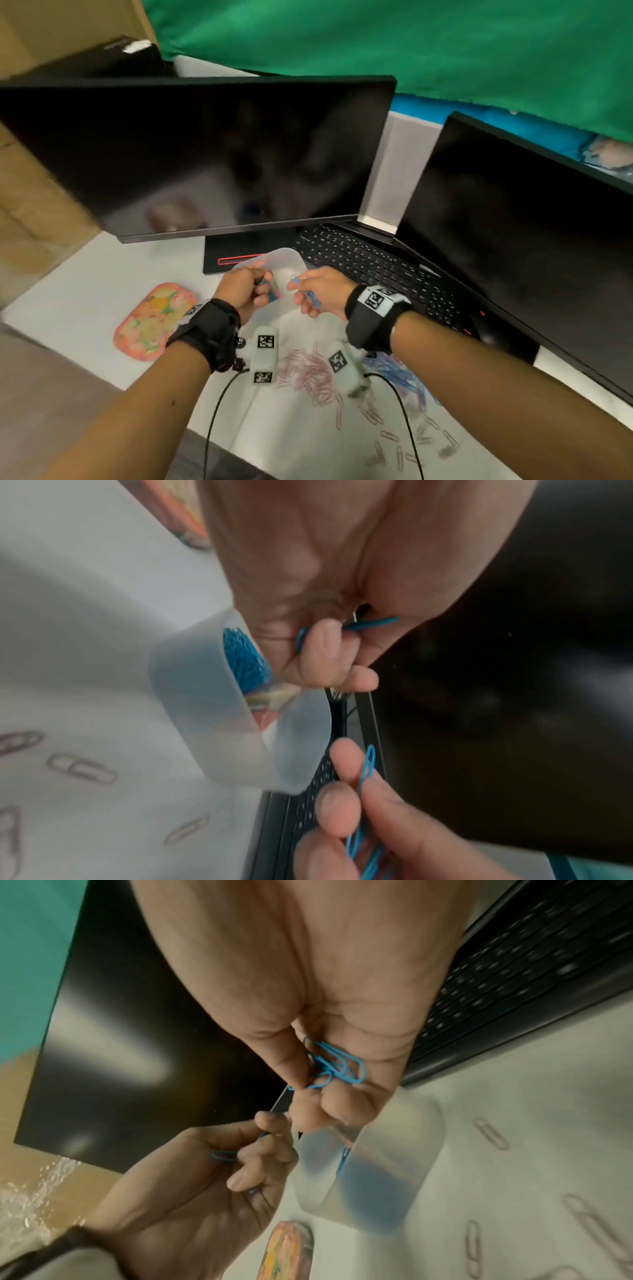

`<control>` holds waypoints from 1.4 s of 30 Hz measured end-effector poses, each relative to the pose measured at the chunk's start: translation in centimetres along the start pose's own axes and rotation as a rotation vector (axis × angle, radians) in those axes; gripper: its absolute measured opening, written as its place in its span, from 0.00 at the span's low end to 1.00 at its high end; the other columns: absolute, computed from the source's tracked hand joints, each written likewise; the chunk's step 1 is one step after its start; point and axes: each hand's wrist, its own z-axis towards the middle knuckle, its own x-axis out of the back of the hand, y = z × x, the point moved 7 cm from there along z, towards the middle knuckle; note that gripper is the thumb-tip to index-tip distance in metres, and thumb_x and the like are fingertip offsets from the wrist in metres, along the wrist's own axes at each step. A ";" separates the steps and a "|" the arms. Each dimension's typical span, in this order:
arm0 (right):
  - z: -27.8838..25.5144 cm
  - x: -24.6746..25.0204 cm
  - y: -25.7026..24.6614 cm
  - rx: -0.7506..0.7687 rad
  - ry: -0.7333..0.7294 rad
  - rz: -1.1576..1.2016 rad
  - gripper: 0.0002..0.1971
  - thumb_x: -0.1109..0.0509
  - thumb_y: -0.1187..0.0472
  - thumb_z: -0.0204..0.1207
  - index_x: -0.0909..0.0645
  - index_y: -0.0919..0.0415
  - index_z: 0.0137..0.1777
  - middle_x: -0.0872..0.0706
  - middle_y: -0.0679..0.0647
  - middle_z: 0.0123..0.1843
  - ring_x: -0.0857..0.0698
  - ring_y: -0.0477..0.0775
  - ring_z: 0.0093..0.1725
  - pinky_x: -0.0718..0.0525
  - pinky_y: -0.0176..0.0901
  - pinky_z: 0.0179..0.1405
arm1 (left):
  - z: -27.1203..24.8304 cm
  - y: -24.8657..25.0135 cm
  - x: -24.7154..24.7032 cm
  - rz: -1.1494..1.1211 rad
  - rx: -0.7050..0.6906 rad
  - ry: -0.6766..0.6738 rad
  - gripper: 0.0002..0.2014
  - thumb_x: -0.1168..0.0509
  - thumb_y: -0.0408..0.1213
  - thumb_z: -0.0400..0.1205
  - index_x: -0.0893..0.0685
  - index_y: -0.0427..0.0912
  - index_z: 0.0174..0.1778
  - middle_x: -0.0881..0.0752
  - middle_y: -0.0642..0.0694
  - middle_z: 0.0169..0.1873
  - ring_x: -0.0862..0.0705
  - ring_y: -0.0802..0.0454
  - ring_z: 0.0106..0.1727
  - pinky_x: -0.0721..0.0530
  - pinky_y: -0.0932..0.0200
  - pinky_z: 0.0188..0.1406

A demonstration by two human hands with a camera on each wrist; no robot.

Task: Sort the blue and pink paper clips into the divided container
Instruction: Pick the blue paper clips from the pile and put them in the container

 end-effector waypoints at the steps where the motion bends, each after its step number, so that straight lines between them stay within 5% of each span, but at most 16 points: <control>1: 0.7 -0.9 -0.6 -0.008 0.005 -0.025 0.10 0.41 0.70 0.82 0.24 0.61 0.40 0.23 0.58 0.30 0.24 0.46 0.17 0.31 0.31 0.17 | 0.1 0.4 0.9 0.015 0.013 0.043 0.12 0.49 0.24 0.83 0.26 0.41 0.36 0.29 0.46 0.27 0.36 0.59 0.15 0.41 0.71 0.12; 5: 3.5 -3.5 -2.1 -0.070 0.028 -0.085 0.14 0.46 0.73 0.82 0.28 0.62 0.36 0.25 0.60 0.31 0.25 0.55 0.26 0.27 0.36 0.19 | 0.6 1.5 3.0 0.000 0.051 0.170 0.10 0.45 0.26 0.82 0.21 0.38 0.38 0.24 0.43 0.30 0.22 0.53 0.23 0.21 0.67 0.18; 7: 4.2 -4.1 -2.7 -0.096 0.055 -0.071 0.15 0.50 0.77 0.80 0.32 0.62 0.35 0.31 0.60 0.32 0.31 0.51 0.26 0.34 0.39 0.23 | 1.1 1.9 3.5 -0.018 0.071 0.192 0.08 0.43 0.29 0.83 0.21 0.38 0.40 0.22 0.41 0.34 0.20 0.48 0.31 0.16 0.61 0.23; 8: 4.4 -4.2 -3.1 -0.096 0.070 -0.080 0.15 0.50 0.78 0.78 0.32 0.61 0.35 0.32 0.59 0.32 0.32 0.51 0.27 0.36 0.40 0.25 | 1.4 2.1 3.7 -0.009 0.080 0.199 0.08 0.43 0.29 0.83 0.21 0.37 0.41 0.21 0.40 0.37 0.20 0.47 0.34 0.15 0.59 0.25; 10: 5.2 -4.0 -3.6 -0.099 0.087 -0.124 0.13 0.43 0.72 0.78 0.29 0.55 0.37 0.24 0.59 0.37 0.22 0.53 0.33 0.22 0.42 0.31 | 1.9 2.3 4.2 0.048 0.088 0.216 0.07 0.43 0.31 0.84 0.20 0.36 0.46 0.21 0.37 0.46 0.20 0.45 0.40 0.16 0.55 0.32; 12: 5.7 -3.6 -3.6 -0.084 0.103 -0.142 0.07 0.38 0.66 0.76 0.25 0.52 0.42 0.18 0.57 0.49 0.16 0.56 0.45 0.12 0.50 0.47 | 2.3 2.4 4.6 0.103 0.092 0.233 0.09 0.42 0.33 0.84 0.20 0.35 0.56 0.21 0.34 0.55 0.21 0.42 0.48 0.18 0.52 0.42; 16: 6.2 -2.8 -3.7 -0.023 0.102 -0.207 0.05 0.37 0.66 0.77 0.21 0.58 0.49 0.18 0.61 0.52 0.17 0.59 0.48 0.14 0.56 0.59 | 3.0 2.3 4.9 0.198 0.096 0.226 0.16 0.41 0.36 0.84 0.23 0.38 0.68 0.24 0.35 0.68 0.24 0.40 0.62 0.22 0.47 0.62; 20: 4.5 -0.8 -3.3 -0.001 0.155 -0.186 0.07 0.37 0.70 0.80 0.19 0.63 0.52 0.18 0.61 0.49 0.18 0.57 0.48 0.16 0.51 0.58 | 3.2 3.0 4.2 0.352 0.007 0.201 0.19 0.42 0.34 0.83 0.24 0.32 0.70 0.22 0.34 0.69 0.24 0.45 0.56 0.21 0.44 0.62; 23: 2.2 1.9 -1.7 -0.005 0.202 -0.184 0.09 0.36 0.67 0.80 0.16 0.66 0.54 0.15 0.60 0.45 0.15 0.56 0.44 0.14 0.45 0.50 | 2.4 3.1 2.4 0.489 -0.074 0.144 0.13 0.43 0.29 0.83 0.17 0.36 0.61 0.16 0.39 0.52 0.19 0.47 0.49 0.18 0.47 0.58; 26: -0.5 5.7 1.3 -0.006 0.268 -0.307 0.09 0.38 0.66 0.81 0.15 0.59 0.49 0.12 0.57 0.45 0.13 0.53 0.42 0.13 0.42 0.45 | 1.3 1.9 -1.0 0.618 -0.162 -0.005 0.10 0.41 0.27 0.82 0.15 0.38 0.51 0.16 0.42 0.39 0.17 0.52 0.34 0.17 0.58 0.40; 28: -2.7 8.5 3.7 -0.026 0.335 -0.381 0.09 0.38 0.67 0.81 0.15 0.60 0.50 0.12 0.55 0.44 0.14 0.51 0.41 0.14 0.39 0.41 | 0.5 0.7 -3.5 0.759 -0.242 -0.112 0.11 0.41 0.26 0.81 0.15 0.44 0.42 0.15 0.45 0.37 0.18 0.52 0.35 0.20 0.64 0.33; 32: -6.6 12.5 8.6 -0.064 0.408 -0.490 0.10 0.36 0.69 0.79 0.17 0.55 0.44 0.12 0.52 0.43 0.15 0.47 0.39 0.19 0.36 0.38 | -0.5 -3.2 -7.8 1.094 -0.365 -0.261 0.12 0.38 0.32 0.75 0.18 0.55 0.31 0.11 0.50 0.38 0.14 0.51 0.40 0.18 0.63 0.44; 37: -11.0 16.1 13.4 -0.093 0.578 -0.574 0.13 0.34 0.68 0.74 0.17 0.49 0.33 0.15 0.42 0.33 0.16 0.43 0.37 0.20 0.32 0.40 | -1.4 -8.5 -11.6 1.366 -0.391 -0.427 0.09 0.37 0.34 0.77 0.14 0.51 0.42 0.12 0.51 0.43 0.16 0.52 0.41 0.17 0.62 0.47; 42: -14.0 18.3 17.8 -0.178 0.695 -0.588 0.13 0.39 0.68 0.74 0.13 0.55 0.41 0.12 0.52 0.47 0.15 0.53 0.47 0.19 0.37 0.44 | -0.9 -12.0 -12.7 1.566 -0.371 -0.453 0.12 0.41 0.32 0.77 0.15 0.54 0.44 0.12 0.51 0.50 0.15 0.50 0.51 0.17 0.59 0.50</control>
